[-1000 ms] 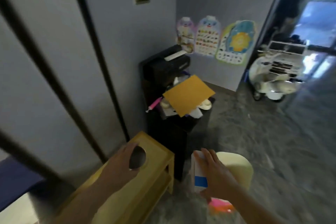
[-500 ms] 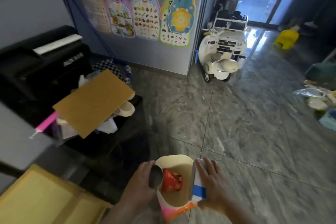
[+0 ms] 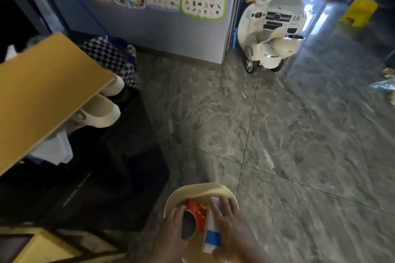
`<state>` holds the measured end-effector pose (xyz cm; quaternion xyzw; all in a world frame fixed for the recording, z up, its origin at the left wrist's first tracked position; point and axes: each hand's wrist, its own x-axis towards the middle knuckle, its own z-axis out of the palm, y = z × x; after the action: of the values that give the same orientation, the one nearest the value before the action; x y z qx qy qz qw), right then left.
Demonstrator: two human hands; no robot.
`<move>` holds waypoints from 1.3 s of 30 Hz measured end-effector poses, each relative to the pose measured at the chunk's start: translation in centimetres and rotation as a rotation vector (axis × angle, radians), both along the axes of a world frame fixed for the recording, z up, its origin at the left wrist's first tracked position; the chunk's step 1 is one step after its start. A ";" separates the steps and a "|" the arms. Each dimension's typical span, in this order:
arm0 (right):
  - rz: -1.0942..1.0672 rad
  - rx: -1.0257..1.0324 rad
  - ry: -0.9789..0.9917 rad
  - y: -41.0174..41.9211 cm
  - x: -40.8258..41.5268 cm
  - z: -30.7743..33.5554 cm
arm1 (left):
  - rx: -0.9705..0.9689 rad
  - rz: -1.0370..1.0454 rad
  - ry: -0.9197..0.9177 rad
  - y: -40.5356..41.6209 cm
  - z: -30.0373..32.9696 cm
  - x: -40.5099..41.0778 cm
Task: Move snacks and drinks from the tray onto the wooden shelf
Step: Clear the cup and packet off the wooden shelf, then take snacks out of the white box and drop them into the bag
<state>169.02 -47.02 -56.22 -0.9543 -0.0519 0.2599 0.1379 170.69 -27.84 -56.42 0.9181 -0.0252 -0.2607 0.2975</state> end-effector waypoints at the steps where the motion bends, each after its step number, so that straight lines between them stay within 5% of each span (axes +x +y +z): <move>1: 0.010 -0.005 0.015 0.2 0.1 -1.3 | 0.016 0.014 0.004 -0.1 -0.9 0.1; 7: 0.044 -0.013 0.020 0.5 -0.2 -6.6 | -0.035 0.064 0.028 -0.4 -5.0 -0.6; 14: 0.109 -0.001 -0.156 0.4 -1.6 -4.7 | 0.055 -0.013 -0.034 3.6 -2.8 -1.4; 26: 0.073 -0.083 -0.197 6.2 -10.2 13.8 | 0.392 -0.205 -0.417 21.8 16.7 -14.7; 32: 0.185 -0.043 -0.320 15.4 -17.8 22.1 | 0.408 0.003 -0.569 36.4 30.0 -26.8; 39: 0.447 -0.004 -0.399 34.9 -26.3 28.0 | 0.627 0.262 -0.429 54.7 35.6 -44.3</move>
<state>142.72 -12.13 -28.21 -0.9518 -0.2862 0.0910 0.0627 126.39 26.83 -20.86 0.9934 0.1115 -0.0180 0.0215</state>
